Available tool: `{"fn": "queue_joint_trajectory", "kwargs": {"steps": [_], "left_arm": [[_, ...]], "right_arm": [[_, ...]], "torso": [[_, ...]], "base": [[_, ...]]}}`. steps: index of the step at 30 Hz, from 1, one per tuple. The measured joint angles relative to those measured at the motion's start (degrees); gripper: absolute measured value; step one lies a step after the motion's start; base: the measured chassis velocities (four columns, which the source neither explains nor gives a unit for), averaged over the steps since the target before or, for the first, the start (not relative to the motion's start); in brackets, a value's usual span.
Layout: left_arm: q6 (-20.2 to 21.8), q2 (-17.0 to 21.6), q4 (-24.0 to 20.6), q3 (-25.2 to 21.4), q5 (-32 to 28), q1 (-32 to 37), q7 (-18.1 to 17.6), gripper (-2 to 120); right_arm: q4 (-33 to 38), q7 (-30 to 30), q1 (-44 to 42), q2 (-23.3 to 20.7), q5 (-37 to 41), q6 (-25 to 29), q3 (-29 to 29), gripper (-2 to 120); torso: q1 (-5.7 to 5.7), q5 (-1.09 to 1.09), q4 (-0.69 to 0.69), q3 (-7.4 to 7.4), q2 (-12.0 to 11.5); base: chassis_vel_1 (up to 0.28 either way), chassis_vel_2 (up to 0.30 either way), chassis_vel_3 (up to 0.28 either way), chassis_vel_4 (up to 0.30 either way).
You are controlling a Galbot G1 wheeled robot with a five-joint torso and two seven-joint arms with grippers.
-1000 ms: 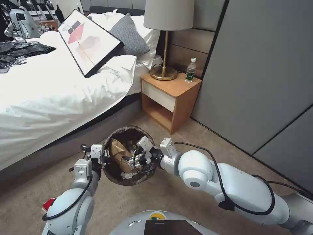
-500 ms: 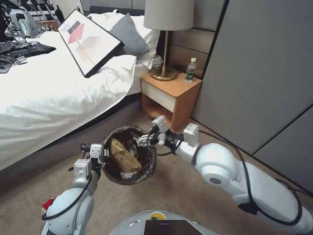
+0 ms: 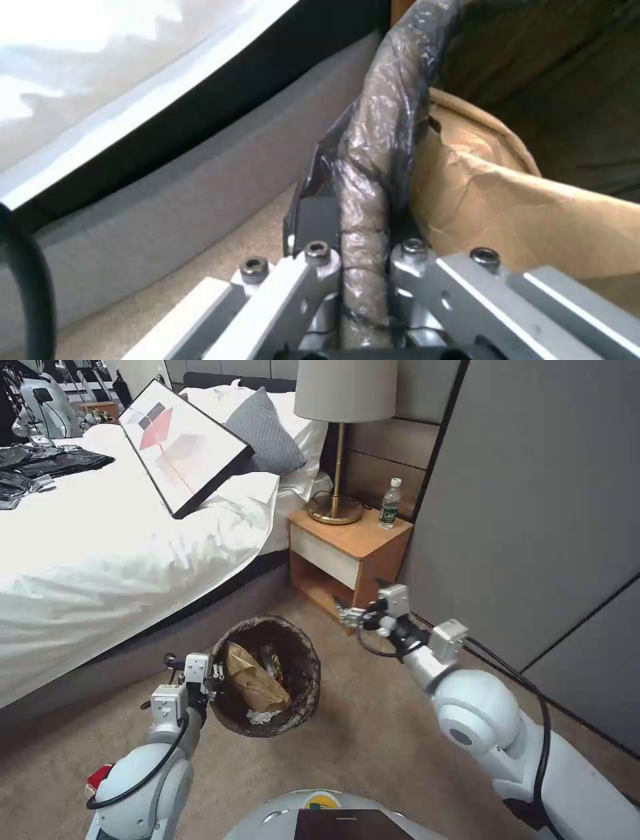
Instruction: Pick up the trash bin, then pick up the garbage from the floor and place it into the trash bin.
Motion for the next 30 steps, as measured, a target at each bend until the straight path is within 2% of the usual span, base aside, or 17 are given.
{"fn": "queue_joint_trajectory", "kwargs": {"steps": [3,5,6,7,9,10,13,14,17,21,30], "left_arm": [[0.00,0.31,0.16,0.00,-0.18,-0.21,0.05,2],[0.01,0.40,0.21,0.02,-0.22,-0.25,0.06,2],[0.00,0.53,0.30,0.07,-0.28,-0.28,0.09,2],[0.00,0.53,0.30,0.07,-0.28,-0.28,0.09,2],[0.00,0.68,0.35,0.14,-0.30,-0.18,0.10,2],[0.00,0.68,0.35,0.14,-0.30,-0.18,0.10,2],[0.02,0.78,0.22,0.05,-0.31,0.33,0.12,2],[0.02,0.78,0.22,0.05,-0.31,0.33,0.12,2],[0.03,0.68,-0.29,-0.38,-0.31,0.73,0.09,2],[0.06,0.53,-0.61,-0.46,-0.29,1.03,0.05,2],[0.15,0.57,-0.85,-0.55,-0.18,1.58,0.01,2]], "right_arm": [[-1.04,-3.60,-11.61,4.46,-9.55,8.24,8.59,100],[-1.17,-3.95,-13.09,5.15,-10.77,9.39,9.47,100],[-1.51,-4.64,-15.65,7.09,-13.88,12.01,11.47,100],[-1.51,-4.64,-15.65,7.09,-13.88,12.01,11.47,100],[-2.43,-6.11,-21.10,13.67,-19.34,17.49,15.47,100],[-2.43,-6.11,-21.10,13.67,-19.34,17.49,15.47,100],[-3.25,-7.42,-27.02,20.93,-23.09,23.18,19.06,100],[-3.25,-7.42,-27.02,20.93,-23.09,23.18,19.06,100],[-3.99,-8.29,-30.80,24.84,-25.88,27.90,21.08,100],[-3.95,-9.02,-33.26,27.51,-27.09,30.39,22.33,100],[-3.27,-12.63,-36.37,30.59,-27.34,33.06,26.38,100]], "torso": [[0.00,0.00,-0.03,0.00,0.00],[0.00,0.00,-0.05,0.00,0.00],[0.00,-0.02,0.03,0.00,0.00],[0.00,-0.02,0.03,0.00,0.00],[0.00,0.00,-0.01,0.00,0.00],[0.00,0.00,-0.01,0.00,0.00],[0.00,-0.01,-0.02,0.00,0.00],[0.00,-0.01,-0.02,0.00,0.00],[0.00,-0.02,0.00,0.00,0.00],[0.00,-0.01,0.00,0.00,0.00],[0.00,-0.02,-0.01,0.00,0.00]], "base": [[0.000,0.000,0.000,0.000],[0.000,0.000,0.000,0.000],[0.000,0.000,0.000,0.000],[0.000,0.000,0.000,0.000],[0.000,0.000,0.000,0.000],[0.000,0.000,0.000,0.000],[0.000,0.000,0.000,0.000],[0.000,0.000,0.000,0.000],[0.000,0.000,0.000,0.000],[0.000,0.000,0.000,0.000],[0.000,0.000,0.000,0.000]]}}
